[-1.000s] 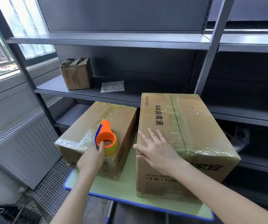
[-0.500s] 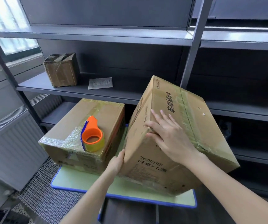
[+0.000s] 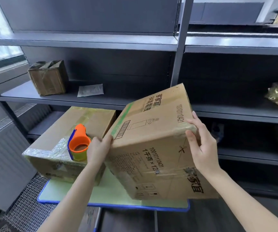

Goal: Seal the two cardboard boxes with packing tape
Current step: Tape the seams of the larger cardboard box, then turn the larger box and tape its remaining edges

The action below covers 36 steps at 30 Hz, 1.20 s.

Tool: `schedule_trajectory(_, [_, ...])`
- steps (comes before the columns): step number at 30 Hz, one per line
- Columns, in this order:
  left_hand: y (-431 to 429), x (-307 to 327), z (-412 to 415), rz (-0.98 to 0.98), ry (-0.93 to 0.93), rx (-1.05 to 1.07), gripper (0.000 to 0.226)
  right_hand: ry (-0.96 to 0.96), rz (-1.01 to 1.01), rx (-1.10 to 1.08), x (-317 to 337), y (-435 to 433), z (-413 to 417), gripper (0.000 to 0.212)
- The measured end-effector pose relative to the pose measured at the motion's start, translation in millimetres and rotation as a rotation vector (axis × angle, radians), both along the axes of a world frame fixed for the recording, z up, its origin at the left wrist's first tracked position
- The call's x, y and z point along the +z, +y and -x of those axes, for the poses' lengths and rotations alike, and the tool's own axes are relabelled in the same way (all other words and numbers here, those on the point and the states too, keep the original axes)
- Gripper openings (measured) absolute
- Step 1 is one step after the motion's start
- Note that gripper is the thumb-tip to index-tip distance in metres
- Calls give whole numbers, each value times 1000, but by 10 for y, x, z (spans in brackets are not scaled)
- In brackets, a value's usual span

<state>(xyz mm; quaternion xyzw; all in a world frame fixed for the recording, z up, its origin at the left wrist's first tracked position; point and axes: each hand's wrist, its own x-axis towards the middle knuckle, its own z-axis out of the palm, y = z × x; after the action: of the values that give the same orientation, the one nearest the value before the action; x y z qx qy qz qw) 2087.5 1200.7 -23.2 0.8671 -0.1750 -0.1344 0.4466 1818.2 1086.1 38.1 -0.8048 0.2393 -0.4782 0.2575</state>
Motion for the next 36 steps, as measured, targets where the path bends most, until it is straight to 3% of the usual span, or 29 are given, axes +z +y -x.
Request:
schedule_trajectory(7, [31,51,104,-47,-192,12,38,133,-244,44,-355,-73,206,25])
schedule_trajectory(13, [118,-125,214,31,-227,-30,34,382,-397,14,-582,-92,202,40])
schedule_trajectory(15, [137,-134,196,85,-185,-32,33,562,-331,-33,-549,-77,160,51])
schedule_trajectory(17, [197,-156,167,199,-69,-46,38,869,-147,-115,-520,-53,79,78])
schedule_trajectory(19, [283,-192,165,322,99,-79,42,1047,55,-171,-515,-20,-36,93])
schedule_trajectory(23, [370,-265,284,414,221,-181,27,1164,174,-161,-566,15,-212,88])
schedule_trajectory(30, [206,-70,597,453,22,-136,16,1095,197,-239,-612,-102,67,78])
schedule_trajectory(33, [112,203,758,386,-189,-168,17,951,113,-238,-625,-82,269,74])
schedule_trajectory(36, [28,499,892,232,-509,-119,38,704,-70,-174,-735,28,364,76])
